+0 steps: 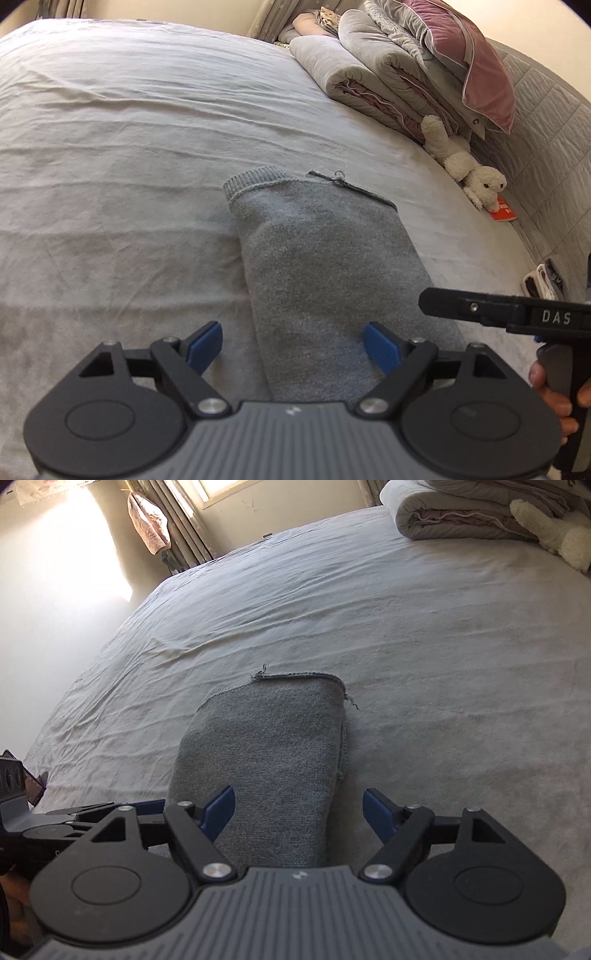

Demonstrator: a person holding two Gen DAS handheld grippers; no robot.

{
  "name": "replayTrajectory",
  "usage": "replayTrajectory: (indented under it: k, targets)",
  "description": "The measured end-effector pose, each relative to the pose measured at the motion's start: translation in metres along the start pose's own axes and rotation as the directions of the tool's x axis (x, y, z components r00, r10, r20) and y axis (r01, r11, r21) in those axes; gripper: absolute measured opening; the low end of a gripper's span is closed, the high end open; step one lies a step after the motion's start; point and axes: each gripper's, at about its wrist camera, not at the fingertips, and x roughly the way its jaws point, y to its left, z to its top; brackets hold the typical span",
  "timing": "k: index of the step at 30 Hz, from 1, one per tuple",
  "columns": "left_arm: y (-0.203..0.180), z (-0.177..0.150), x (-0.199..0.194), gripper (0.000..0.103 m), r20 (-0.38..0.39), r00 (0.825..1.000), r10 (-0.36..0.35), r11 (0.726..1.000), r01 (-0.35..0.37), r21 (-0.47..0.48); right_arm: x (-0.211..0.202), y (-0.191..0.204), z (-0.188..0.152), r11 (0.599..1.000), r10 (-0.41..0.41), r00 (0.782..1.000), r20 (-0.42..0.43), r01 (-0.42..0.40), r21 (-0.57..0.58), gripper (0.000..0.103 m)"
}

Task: Fold clothes
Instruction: 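Grasp the folded grey sweater bundle with both tools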

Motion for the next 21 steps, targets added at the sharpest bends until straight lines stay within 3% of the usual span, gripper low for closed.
replayTrajectory:
  k: [7, 16, 19, 21]
  targets:
    - [0.019, 0.003, 0.012, 0.085, 0.018, 0.994, -0.105, 0.986, 0.106, -0.131, 0.004, -0.026, -0.002, 0.984, 0.1, 0.995, -0.019, -0.096, 0.147, 0.08]
    - [0.043, 0.004, 0.029, 0.082, 0.123, 0.968, -0.218, 0.932, 0.244, -0.267, 0.02, -0.053, -0.009, 0.925, 0.227, 0.972, 0.052, -0.232, 0.302, 0.076]
    - [0.044, 0.004, 0.038, 0.075, 0.152, 0.964, -0.219, 0.93, 0.253, -0.267, 0.022, -0.053, -0.012, 0.916, 0.241, 0.967, 0.086, -0.256, 0.309, 0.065]
    - [0.041, 0.004, 0.041, 0.062, 0.158, 0.966, -0.203, 0.936, 0.239, -0.259, 0.026, -0.055, -0.015, 0.898, 0.271, 0.957, 0.099, -0.289, 0.333, 0.046]
